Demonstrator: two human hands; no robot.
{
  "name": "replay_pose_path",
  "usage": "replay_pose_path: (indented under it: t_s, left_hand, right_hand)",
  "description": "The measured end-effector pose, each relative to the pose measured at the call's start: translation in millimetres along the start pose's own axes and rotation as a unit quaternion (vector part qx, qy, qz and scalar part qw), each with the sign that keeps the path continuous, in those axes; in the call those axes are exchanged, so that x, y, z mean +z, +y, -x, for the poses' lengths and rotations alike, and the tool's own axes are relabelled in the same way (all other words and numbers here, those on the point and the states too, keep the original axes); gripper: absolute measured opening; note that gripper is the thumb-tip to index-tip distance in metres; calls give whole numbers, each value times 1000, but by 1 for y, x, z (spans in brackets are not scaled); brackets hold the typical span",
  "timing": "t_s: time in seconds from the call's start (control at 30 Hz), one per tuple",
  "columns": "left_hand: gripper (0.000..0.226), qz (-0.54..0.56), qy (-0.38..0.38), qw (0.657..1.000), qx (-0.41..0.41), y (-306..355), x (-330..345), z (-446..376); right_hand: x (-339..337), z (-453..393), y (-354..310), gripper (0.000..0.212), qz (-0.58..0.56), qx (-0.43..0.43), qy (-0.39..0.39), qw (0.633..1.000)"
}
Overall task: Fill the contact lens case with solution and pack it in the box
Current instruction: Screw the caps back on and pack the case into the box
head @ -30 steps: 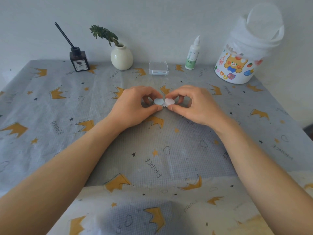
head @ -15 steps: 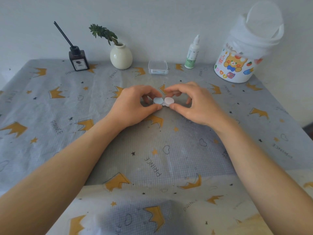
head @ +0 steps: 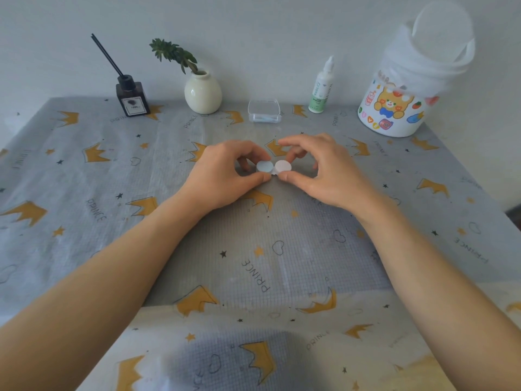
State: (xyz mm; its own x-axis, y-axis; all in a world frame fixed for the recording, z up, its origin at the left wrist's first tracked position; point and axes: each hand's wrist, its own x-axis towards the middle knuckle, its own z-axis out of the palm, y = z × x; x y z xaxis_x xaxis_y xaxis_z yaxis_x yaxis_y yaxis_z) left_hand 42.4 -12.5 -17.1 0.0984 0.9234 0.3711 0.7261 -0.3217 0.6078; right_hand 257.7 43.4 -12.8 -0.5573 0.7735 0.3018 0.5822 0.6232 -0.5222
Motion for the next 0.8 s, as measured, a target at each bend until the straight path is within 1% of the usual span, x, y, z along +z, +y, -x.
replay_pose_path:
  t_s: [0.07,0.13,0.43,0.8]
  left_hand:
    - [21,1,1,1000,3,0,0,0]
    - [21,2,1,1000,4,0,0,0]
    - [22,1,6,1000,5,-3,1,-1]
    - [21,0,3,1000,-2,0,1,0]
  right_hand:
    - [0,0,1,59,7,6,4,1000]
    - [-1,0,2,60,1,-2,-5,1000]
    - [0,-1,2,51,0,-8,-12,1000]
    - [0,-1,1,43,25,1,3,1000]
